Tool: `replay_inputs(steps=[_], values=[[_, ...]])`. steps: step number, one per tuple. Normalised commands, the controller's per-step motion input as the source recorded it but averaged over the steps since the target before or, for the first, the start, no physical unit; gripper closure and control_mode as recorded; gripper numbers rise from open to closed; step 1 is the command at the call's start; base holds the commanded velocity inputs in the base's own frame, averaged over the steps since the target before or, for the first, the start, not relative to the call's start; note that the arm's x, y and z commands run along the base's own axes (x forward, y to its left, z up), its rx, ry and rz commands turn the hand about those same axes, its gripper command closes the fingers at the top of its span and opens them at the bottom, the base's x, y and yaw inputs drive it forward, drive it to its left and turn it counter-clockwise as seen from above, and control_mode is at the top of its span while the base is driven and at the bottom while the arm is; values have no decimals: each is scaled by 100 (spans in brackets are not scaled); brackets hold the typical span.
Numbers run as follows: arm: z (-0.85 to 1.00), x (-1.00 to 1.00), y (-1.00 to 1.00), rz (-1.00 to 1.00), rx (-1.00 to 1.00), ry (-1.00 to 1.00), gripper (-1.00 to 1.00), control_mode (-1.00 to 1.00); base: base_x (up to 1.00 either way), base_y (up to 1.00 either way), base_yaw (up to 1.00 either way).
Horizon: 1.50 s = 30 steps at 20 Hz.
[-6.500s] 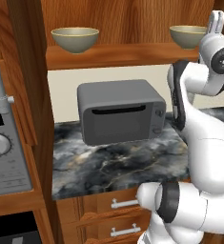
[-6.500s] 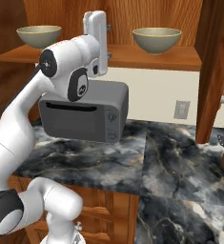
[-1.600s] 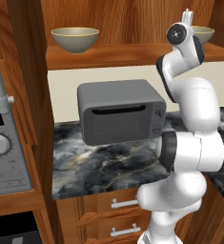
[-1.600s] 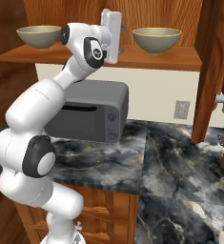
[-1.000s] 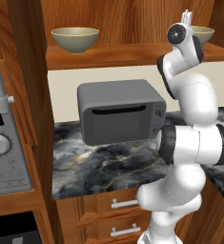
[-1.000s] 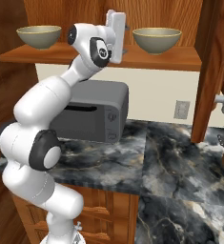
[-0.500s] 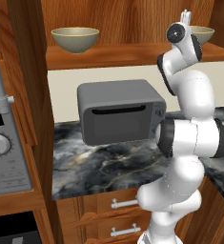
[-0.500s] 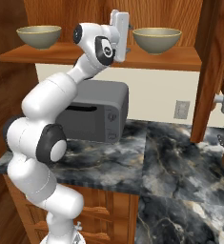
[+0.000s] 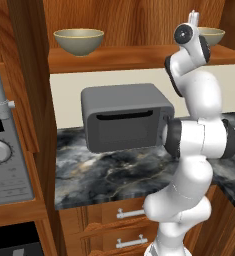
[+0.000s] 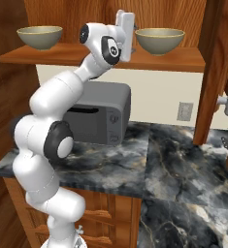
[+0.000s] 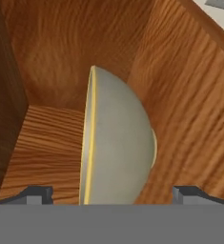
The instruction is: Move the bowls from the cabinet to the plates on the dining table.
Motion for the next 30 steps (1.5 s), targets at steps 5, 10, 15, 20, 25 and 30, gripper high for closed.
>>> replay_inputs(steps=[5,10,15,20,25,30], values=[[-3,21,-9,0,0,0,-100,-100,0,0,0],[-4,20,-9,0,0,0,-100,-100,0,0,0],[-7,19,-10,0,0,0,-100,-100,0,0,0],[-11,16,-11,0,0,0,-100,-100,0,0,0],[-14,17,-10,0,0,1,-100,-100,0,0,0],[-19,13,-8,0,0,2,-100,-100,0,0,0]])
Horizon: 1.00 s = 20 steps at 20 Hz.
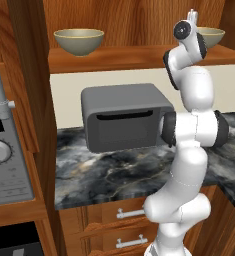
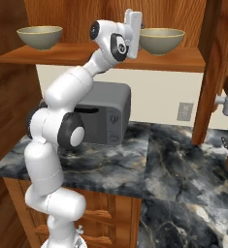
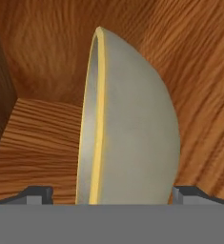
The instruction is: Move the bowls from the cabinet to the plates on the dining table.
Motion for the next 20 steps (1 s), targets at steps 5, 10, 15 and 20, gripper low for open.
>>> replay_inputs(steps=[5,10,15,20], values=[[-35,0,-4,0,1,8,-100,-100,0,0,0],[-43,-5,-6,0,5,13,-100,-100,0,0,0],[-46,-18,-6,0,6,11,-100,-100,0,0,0],[-49,-25,-6,0,5,9,-100,-100,0,0,0]])
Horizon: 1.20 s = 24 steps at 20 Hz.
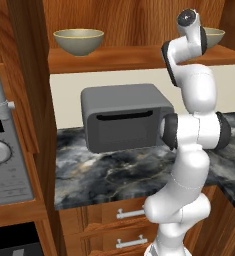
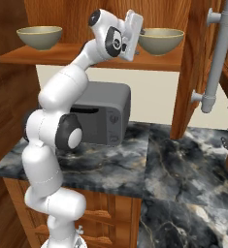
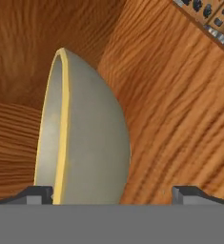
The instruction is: Move the bowls from the cabinet to the plates on the dining table.
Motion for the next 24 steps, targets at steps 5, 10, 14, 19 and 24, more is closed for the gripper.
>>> replay_inputs(steps=[5,10,14,19,24], values=[[-53,-27,-3,0,5,8,-100,-100,0,0,0],[-53,-24,-2,0,4,8,-100,-100,0,0,0],[-58,-9,1,2,4,4,-100,-100,0,0,0],[-40,23,3,7,1,1,100,-100,0,0,0],[-3,23,1,8,0,-4,100,-100,0,0,0]])
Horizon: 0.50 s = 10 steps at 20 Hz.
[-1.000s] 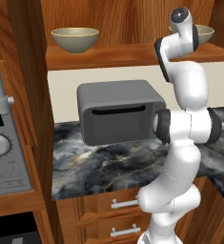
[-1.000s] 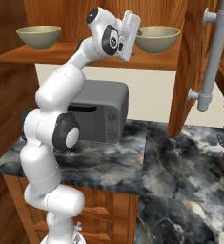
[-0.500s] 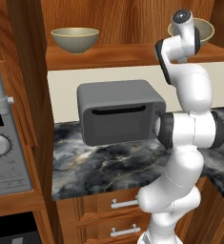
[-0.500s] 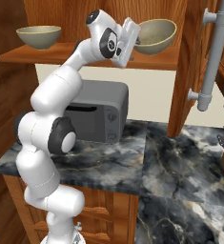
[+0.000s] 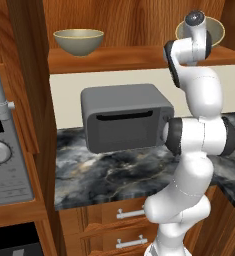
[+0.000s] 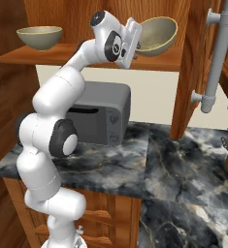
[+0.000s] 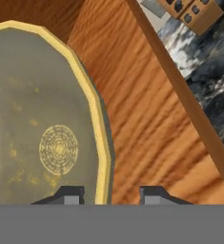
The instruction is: Move the bowls from the cabinet to the plates on the dining table.
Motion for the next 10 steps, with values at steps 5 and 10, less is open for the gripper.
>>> replay_inputs(steps=[5,10], values=[[-16,3,4,8,0,-6,100,-100,0,0,0],[-17,-10,13,3,-1,-6,100,-100,0,0,0]])
